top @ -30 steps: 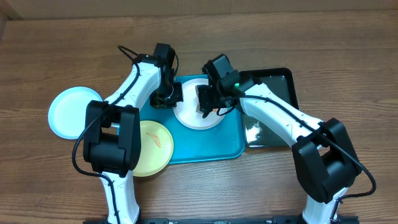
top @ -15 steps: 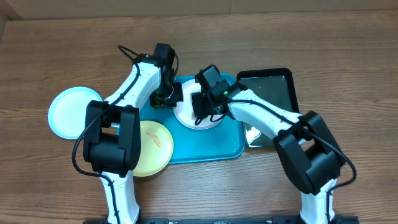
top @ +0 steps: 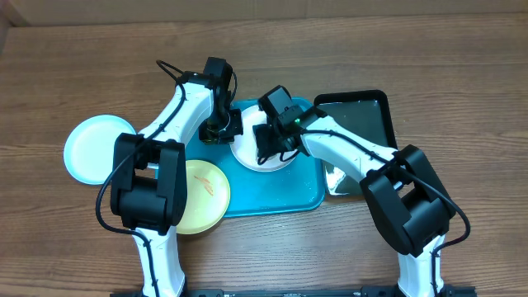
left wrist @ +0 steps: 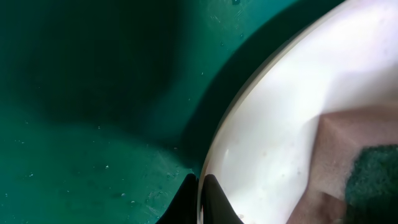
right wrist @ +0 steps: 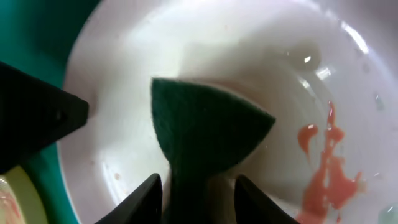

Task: Clean dirty plates on tray and stack at the side
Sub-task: 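Scrub the white plate's sauce with the sponge in the right gripper, then carry the sponge with the right gripper back into the black tray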

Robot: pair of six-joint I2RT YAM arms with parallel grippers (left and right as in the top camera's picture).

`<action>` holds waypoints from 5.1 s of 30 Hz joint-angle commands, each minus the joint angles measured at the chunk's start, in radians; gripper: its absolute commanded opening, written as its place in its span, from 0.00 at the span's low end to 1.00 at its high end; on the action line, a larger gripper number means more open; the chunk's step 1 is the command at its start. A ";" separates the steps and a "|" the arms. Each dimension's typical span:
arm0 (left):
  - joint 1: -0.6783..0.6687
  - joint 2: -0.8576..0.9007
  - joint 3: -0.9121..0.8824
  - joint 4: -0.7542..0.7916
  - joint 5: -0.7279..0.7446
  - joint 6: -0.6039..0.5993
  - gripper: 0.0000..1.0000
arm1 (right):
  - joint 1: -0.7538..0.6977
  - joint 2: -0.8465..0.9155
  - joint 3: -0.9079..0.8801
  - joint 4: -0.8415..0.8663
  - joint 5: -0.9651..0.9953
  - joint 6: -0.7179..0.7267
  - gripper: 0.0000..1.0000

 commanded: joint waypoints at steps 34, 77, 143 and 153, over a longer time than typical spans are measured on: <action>-0.004 -0.008 -0.003 0.001 -0.005 0.001 0.04 | 0.050 0.019 0.040 -0.034 0.140 -0.030 0.09; -0.004 -0.007 -0.003 0.009 -0.011 0.032 0.04 | -0.040 0.020 0.034 -0.161 0.370 -0.330 0.04; -0.004 -0.007 -0.003 0.009 -0.011 0.035 0.04 | -0.050 -0.198 -0.185 0.125 -0.081 -0.110 0.04; -0.004 -0.007 -0.003 0.009 -0.007 0.035 0.04 | -0.050 -0.198 -0.238 0.267 -0.077 -0.109 0.04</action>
